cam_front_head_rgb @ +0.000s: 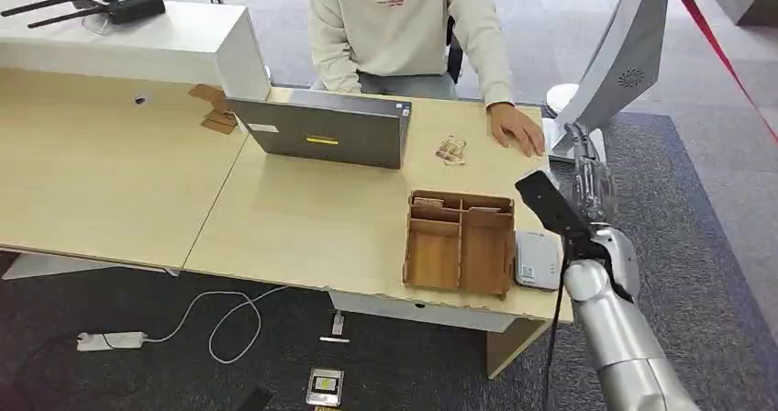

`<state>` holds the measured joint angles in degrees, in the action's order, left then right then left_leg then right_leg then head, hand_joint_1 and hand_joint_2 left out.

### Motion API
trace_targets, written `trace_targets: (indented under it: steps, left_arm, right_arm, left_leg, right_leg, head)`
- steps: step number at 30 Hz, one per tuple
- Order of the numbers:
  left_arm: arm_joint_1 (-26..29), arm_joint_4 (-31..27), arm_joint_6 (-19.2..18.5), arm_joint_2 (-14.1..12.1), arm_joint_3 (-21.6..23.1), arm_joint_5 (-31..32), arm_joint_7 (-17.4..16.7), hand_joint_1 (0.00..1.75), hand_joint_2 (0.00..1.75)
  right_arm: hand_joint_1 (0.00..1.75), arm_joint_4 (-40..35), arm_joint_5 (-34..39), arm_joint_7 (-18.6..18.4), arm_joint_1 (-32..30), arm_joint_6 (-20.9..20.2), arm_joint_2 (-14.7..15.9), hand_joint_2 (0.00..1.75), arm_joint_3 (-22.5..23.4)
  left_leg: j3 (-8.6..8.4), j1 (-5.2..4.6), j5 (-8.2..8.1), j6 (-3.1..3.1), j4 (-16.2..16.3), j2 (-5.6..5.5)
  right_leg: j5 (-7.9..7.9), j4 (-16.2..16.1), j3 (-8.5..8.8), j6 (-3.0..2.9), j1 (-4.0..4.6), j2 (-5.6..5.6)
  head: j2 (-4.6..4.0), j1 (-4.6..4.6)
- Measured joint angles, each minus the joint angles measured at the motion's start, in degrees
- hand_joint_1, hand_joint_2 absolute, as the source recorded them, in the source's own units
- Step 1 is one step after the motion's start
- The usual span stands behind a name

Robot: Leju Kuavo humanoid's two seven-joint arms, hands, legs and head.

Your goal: Pass the card to the sensor for recognition and then transmit it.

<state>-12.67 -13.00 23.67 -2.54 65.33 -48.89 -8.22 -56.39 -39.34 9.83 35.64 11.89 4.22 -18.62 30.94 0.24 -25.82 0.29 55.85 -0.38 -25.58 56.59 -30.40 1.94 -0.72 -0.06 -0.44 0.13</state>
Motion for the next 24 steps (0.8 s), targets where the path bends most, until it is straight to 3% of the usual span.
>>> trace_targets:
  steps: [11, 24]
  left_arm:
    - [0.43, 0.0, 0.48, -0.02, -0.11, -1.75, 0.09, 0.0, 0.0]
    - [0.85, 0.0, 0.5, 0.0, -0.24, -2.62, 0.57, 0.0, 0.0]
  right_arm:
    - [0.0, -1.09, -0.15, -0.39, -0.7, -5.09, 2.66, 1.75, -0.09]
    - [0.0, -1.09, -0.92, -0.41, -1.33, -6.65, 2.99, 1.75, -0.46]
  left_leg:
    - [0.02, -0.01, 0.0, 0.0, 0.0, 0.02]
    - [0.04, -0.01, 0.0, 0.0, 0.0, 0.02]
  right_leg:
    - [0.0, -0.01, -0.02, 0.0, -0.02, 0.0]
    - [0.0, -0.01, -0.03, 0.0, -0.01, 0.0]
  head:
    - [0.0, 0.02]
    - [0.0, 0.0]
